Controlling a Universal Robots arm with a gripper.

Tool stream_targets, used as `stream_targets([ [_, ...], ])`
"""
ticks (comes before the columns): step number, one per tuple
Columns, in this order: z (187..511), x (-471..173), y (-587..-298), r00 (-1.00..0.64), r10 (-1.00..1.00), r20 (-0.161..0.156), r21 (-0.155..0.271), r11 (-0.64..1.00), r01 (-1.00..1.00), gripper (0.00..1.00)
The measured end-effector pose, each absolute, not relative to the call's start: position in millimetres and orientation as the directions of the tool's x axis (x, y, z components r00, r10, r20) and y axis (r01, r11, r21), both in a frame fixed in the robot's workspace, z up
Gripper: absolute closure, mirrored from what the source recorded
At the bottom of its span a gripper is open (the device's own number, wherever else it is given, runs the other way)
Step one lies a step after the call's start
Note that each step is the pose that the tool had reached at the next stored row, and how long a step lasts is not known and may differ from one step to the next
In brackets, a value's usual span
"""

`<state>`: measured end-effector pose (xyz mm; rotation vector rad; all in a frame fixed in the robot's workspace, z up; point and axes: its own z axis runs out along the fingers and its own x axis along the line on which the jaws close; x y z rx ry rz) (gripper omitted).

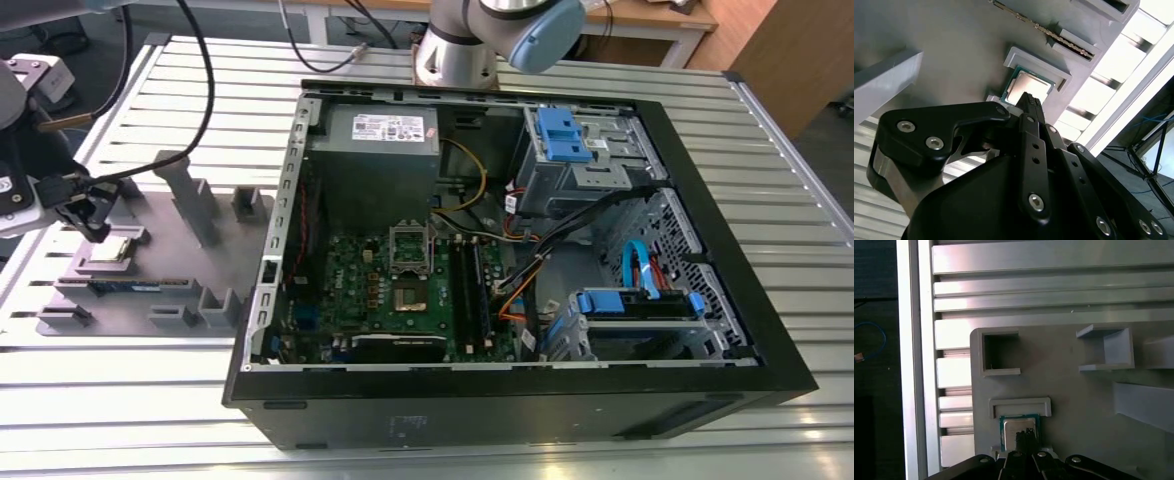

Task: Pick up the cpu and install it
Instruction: 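Pick up the cpu and move it towards the insertion slot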

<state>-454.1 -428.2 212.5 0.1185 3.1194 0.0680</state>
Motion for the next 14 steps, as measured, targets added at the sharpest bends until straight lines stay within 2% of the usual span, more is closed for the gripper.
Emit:
stream_targets([
  [13,205.6,-454.6,-428.3,-0.997,0.076,-0.017,0.044,0.996,0.075,0.89],
  [14,205.5,-454.6,-428.5,-0.997,0.076,-0.017,0.044,0.996,0.075,0.84],
])
